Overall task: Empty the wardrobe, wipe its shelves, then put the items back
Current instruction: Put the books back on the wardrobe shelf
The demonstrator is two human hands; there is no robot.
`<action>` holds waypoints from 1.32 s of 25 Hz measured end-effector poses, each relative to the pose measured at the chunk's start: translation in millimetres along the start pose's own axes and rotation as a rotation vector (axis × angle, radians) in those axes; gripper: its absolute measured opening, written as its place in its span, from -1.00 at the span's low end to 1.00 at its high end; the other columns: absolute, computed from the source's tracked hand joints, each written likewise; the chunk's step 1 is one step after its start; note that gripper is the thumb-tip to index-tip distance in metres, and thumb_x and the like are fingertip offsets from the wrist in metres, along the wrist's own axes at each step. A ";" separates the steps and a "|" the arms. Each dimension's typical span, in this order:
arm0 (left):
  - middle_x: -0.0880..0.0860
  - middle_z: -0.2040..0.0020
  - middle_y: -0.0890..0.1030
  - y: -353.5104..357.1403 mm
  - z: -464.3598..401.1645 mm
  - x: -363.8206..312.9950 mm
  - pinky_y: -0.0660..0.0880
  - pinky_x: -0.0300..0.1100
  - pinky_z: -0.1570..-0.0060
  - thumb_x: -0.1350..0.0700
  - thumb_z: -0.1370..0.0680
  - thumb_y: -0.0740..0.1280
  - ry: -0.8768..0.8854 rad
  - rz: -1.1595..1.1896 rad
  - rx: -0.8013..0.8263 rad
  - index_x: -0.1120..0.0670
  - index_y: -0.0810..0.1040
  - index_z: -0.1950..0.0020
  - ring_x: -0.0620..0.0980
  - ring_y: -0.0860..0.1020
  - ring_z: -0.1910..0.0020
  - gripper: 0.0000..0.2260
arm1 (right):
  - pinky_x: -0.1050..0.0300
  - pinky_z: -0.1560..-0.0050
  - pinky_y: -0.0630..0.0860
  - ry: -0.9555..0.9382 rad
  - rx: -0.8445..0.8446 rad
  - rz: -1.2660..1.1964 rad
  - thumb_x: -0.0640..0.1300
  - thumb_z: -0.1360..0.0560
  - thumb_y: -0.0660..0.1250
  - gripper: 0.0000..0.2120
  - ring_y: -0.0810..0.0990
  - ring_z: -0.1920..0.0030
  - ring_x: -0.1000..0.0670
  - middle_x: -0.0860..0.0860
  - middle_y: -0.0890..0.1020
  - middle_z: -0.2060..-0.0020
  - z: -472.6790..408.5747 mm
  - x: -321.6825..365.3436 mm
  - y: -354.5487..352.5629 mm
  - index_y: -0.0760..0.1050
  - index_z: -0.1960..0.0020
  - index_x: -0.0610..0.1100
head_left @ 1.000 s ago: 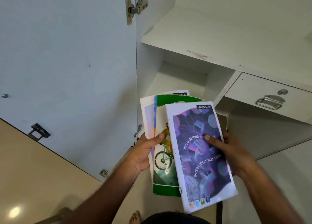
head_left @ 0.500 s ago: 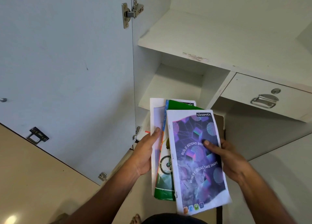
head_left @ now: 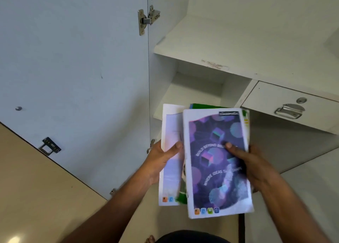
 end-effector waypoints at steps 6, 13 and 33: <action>0.16 -0.09 0.71 3.4 8.2 5.6 0.61 0.07 -0.13 0.14 -0.40 0.50 -0.019 0.076 0.024 0.16 0.58 -0.29 0.15 0.69 -0.06 -0.54 | -0.10 0.08 0.67 0.071 0.035 -0.087 0.05 -0.38 0.51 -0.55 0.71 0.05 -0.21 -0.22 0.71 -0.03 9.4 -12.7 17.1 0.62 -0.18 -0.14; 0.29 -0.10 0.66 -11.9 17.4 44.7 0.60 0.14 -0.06 0.00 -0.56 0.36 -0.248 0.439 0.037 0.22 0.56 -0.33 0.28 0.67 0.00 -0.58 | -0.05 0.25 0.68 0.037 -0.025 -0.081 -0.01 -0.50 0.34 -0.58 0.73 0.22 -0.16 -0.29 0.69 0.01 19.3 26.7 -3.8 0.55 -0.21 -0.30; 0.12 -0.12 0.70 8.5 -3.8 2.8 0.58 0.06 -0.06 0.05 -0.40 0.47 -0.050 0.209 0.084 -0.03 0.55 -0.29 0.19 0.66 -0.11 -0.55 | 0.05 0.30 0.67 0.002 0.057 -0.210 -0.01 -0.55 0.25 -0.71 0.73 0.21 -0.07 -0.11 0.73 0.11 16.8 23.7 42.6 0.56 -0.17 -0.14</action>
Point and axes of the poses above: each hand's wrist, its own z-axis away from the middle knuckle, its own y-axis out of the palm, x = y × z, the point moved 9 cm from there along -z, towards the middle knuckle
